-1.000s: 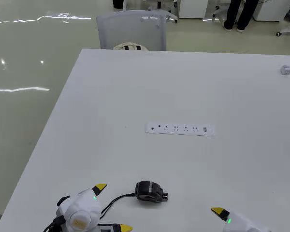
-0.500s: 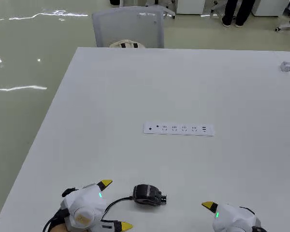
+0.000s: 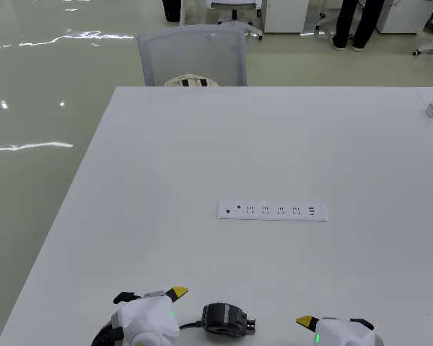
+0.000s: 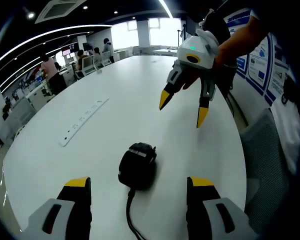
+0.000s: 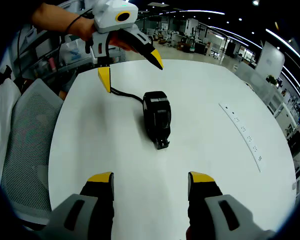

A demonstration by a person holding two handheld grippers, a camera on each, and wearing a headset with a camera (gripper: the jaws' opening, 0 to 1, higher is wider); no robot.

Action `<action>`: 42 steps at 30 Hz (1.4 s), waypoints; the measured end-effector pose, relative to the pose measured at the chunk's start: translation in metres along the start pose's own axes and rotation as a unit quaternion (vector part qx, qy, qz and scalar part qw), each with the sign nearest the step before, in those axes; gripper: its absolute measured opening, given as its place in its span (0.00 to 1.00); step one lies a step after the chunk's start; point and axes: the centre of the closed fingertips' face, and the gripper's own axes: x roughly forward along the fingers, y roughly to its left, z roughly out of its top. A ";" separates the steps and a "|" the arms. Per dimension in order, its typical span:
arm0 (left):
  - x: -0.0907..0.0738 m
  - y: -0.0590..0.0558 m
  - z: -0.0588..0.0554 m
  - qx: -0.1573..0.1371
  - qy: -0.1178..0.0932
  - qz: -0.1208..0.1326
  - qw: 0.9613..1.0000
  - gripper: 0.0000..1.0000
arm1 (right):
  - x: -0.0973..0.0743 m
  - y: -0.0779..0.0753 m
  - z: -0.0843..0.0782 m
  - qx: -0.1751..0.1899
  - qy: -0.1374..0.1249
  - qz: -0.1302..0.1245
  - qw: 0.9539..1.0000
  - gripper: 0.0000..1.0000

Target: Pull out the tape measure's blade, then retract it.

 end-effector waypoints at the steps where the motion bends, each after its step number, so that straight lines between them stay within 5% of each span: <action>1: 0.003 -0.001 0.001 0.007 0.002 -0.006 1.000 0.75 | 0.002 0.000 0.002 -0.004 -0.002 0.003 1.000 0.61; 17: 0.033 -0.001 0.011 0.070 0.021 -0.048 0.996 0.63 | 0.031 -0.008 0.012 -0.041 0.005 0.033 0.999 0.56; 42: 0.070 -0.003 -0.001 0.112 0.051 -0.089 0.988 0.52 | 0.066 -0.020 0.024 -0.067 0.004 0.060 0.996 0.46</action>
